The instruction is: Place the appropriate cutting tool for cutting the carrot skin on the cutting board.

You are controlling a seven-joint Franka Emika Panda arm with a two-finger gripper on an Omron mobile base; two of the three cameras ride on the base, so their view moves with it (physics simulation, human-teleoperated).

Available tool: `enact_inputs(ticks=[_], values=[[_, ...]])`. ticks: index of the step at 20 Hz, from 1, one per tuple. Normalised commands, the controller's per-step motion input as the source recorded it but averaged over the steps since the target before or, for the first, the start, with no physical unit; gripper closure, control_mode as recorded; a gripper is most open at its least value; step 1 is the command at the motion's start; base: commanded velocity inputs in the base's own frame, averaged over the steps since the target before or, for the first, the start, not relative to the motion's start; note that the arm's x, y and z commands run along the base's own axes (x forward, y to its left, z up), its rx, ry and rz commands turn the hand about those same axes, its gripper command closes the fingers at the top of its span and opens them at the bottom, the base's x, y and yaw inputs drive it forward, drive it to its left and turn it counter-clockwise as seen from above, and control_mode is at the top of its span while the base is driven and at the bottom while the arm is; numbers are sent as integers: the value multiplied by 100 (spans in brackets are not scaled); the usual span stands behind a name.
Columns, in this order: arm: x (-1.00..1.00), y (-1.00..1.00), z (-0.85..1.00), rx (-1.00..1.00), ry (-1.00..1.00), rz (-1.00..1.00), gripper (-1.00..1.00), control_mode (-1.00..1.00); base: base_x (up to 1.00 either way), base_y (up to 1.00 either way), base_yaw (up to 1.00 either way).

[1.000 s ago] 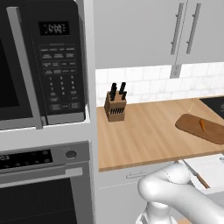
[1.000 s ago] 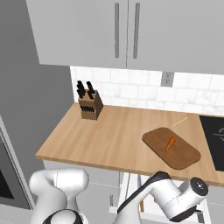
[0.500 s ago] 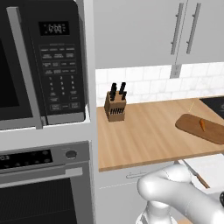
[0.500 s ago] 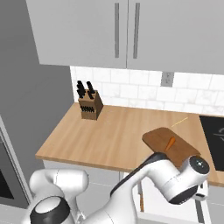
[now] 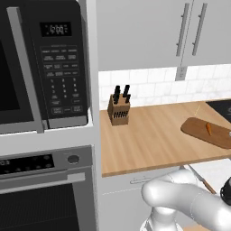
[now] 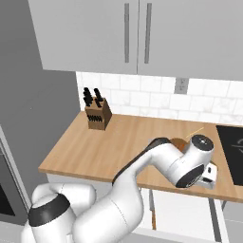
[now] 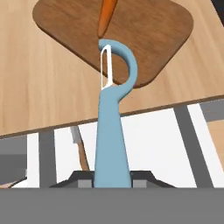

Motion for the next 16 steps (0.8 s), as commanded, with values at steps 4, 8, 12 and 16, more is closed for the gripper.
enact_inputs(ticks=[4,8,12,16], values=[[100,39,3,-9,0,-21,100,-100,0,0,0],[100,2,0,0,0,-27,100,-100,0,0,0],[88,-11,-14,0,0,-28,100,-100,0,0,0],[57,-41,-31,0,0,-21,100,-100,0,0,0]])
